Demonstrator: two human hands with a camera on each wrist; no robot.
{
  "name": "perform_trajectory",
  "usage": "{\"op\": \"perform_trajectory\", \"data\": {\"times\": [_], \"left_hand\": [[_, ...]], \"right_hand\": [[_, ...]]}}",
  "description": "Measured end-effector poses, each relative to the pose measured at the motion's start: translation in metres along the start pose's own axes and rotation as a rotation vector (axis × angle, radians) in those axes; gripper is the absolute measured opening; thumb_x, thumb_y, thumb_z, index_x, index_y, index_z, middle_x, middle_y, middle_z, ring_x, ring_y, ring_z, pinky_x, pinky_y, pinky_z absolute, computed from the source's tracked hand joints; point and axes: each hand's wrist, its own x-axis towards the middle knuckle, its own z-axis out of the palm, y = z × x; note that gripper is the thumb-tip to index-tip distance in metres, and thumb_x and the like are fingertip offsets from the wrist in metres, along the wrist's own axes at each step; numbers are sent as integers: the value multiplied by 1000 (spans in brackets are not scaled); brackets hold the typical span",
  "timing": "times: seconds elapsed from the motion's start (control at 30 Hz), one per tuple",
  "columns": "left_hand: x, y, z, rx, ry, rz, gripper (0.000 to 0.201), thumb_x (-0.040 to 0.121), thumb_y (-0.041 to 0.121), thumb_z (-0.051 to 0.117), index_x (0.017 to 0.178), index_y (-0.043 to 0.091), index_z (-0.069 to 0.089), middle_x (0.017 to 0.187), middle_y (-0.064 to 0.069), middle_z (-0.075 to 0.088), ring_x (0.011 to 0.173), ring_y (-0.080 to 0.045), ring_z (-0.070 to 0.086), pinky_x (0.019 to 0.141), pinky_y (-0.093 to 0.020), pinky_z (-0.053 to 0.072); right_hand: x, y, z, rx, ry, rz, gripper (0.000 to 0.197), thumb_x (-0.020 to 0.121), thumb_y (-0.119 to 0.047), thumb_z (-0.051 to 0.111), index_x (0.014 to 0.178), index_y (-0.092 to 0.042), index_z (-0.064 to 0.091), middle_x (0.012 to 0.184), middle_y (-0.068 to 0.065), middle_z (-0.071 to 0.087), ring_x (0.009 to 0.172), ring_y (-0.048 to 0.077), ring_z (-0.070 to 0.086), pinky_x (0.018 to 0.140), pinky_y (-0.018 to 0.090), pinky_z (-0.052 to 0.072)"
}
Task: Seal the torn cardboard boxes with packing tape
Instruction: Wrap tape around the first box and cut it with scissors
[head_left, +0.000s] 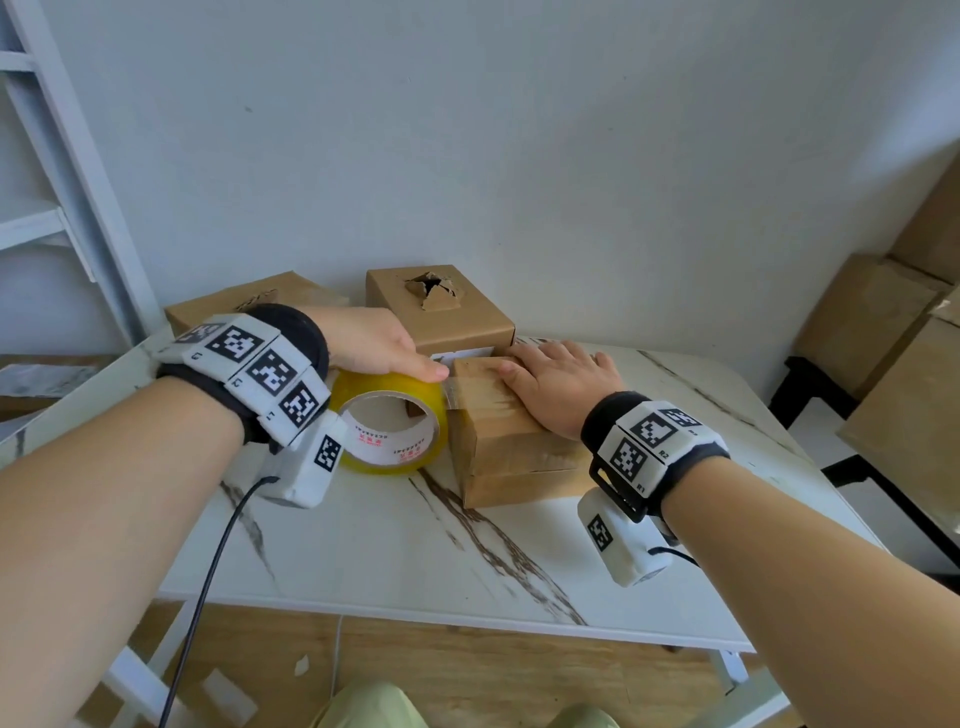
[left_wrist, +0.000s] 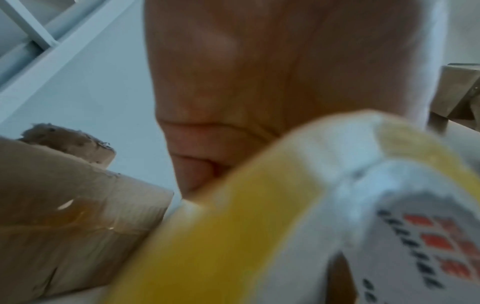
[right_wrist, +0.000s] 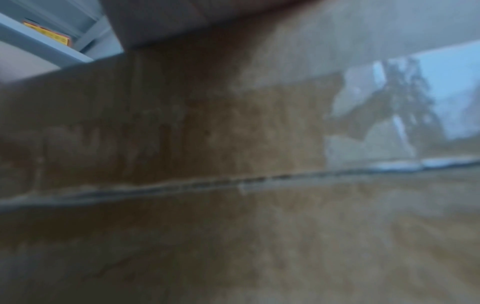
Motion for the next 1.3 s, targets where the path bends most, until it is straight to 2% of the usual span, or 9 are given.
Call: {"op": "perform_trajectory", "data": {"times": [0.33, 0.53, 0.6, 0.7, 0.83, 0.9, 1.0, 1.13, 1.3], "left_hand": [[-16, -16, 17, 89, 244, -15, 47, 82, 58, 57, 63, 15, 46, 62, -1, 42, 59, -17, 41, 56, -28, 30], [-21, -7, 20, 156, 247, -58, 46, 86, 55, 55, 65, 16, 40, 60, 2, 34, 54, -14, 34, 50, -26, 23], [-21, -4, 20, 156, 234, -68, 46, 86, 56, 54, 66, 17, 42, 59, 2, 36, 53, -14, 35, 50, -25, 24], [-20, -2, 20, 148, 214, -72, 45, 86, 57, 53, 67, 16, 46, 58, 2, 39, 52, -13, 38, 49, -24, 26], [-19, -1, 18, 138, 182, -73, 45, 87, 55, 54, 70, 14, 50, 60, 1, 42, 53, -13, 40, 50, -23, 28], [-18, -1, 18, 119, 167, -67, 47, 87, 54, 54, 63, 15, 47, 57, 1, 40, 51, -13, 38, 49, -23, 26], [-21, -6, 16, 76, 163, -62, 50, 87, 53, 55, 55, 17, 40, 53, 2, 36, 49, -13, 35, 48, -23, 24], [-26, -22, 9, -76, 196, -44, 54, 84, 58, 56, 54, 17, 38, 54, 0, 35, 53, -18, 37, 55, -28, 27], [-38, -25, -20, -435, 414, 19, 53, 72, 60, 68, 75, 7, 69, 75, -6, 70, 73, -22, 65, 75, -32, 48]], "right_hand": [[-8, 0, -5, -5, -1, 8, 56, 92, -64, 17, 136, -35, 37, 143, -1, 40, 134, 21, 31, 110, 45, 20], [-10, -7, -13, 14, -38, 7, 71, 83, -76, 23, 139, -35, 37, 146, -2, 38, 137, 22, 29, 111, 55, 13], [-11, -13, -21, 46, -76, -65, 74, 80, -79, 29, 138, -34, 39, 140, -2, 46, 132, 22, 37, 110, 52, 22], [-13, -24, -36, 132, -238, -182, 100, 58, -86, 50, 140, -31, 36, 136, -4, 50, 124, 20, 47, 106, 42, 36], [-19, -43, -44, -40, -363, -275, 109, 62, -60, 76, 148, -28, 18, 149, -5, 33, 134, 18, 35, 112, 40, 31], [-18, -50, -39, -182, -355, -299, 117, 60, -55, 79, 150, -32, 7, 153, -4, 22, 138, 20, 27, 112, 42, 30], [-17, -53, -29, -276, -311, -300, 120, 56, -54, 82, 149, -38, 7, 148, -1, 23, 135, 25, 28, 106, 47, 37], [-20, -51, -37, -72, -218, -331, 113, 55, -45, 84, 146, -36, 17, 142, -4, 33, 130, 20, 35, 105, 43, 38], [-29, -42, -70, 335, -106, -364, 104, 58, -32, 86, 143, -38, 25, 124, -11, 49, 109, 10, 50, 90, 21, 41]]}}
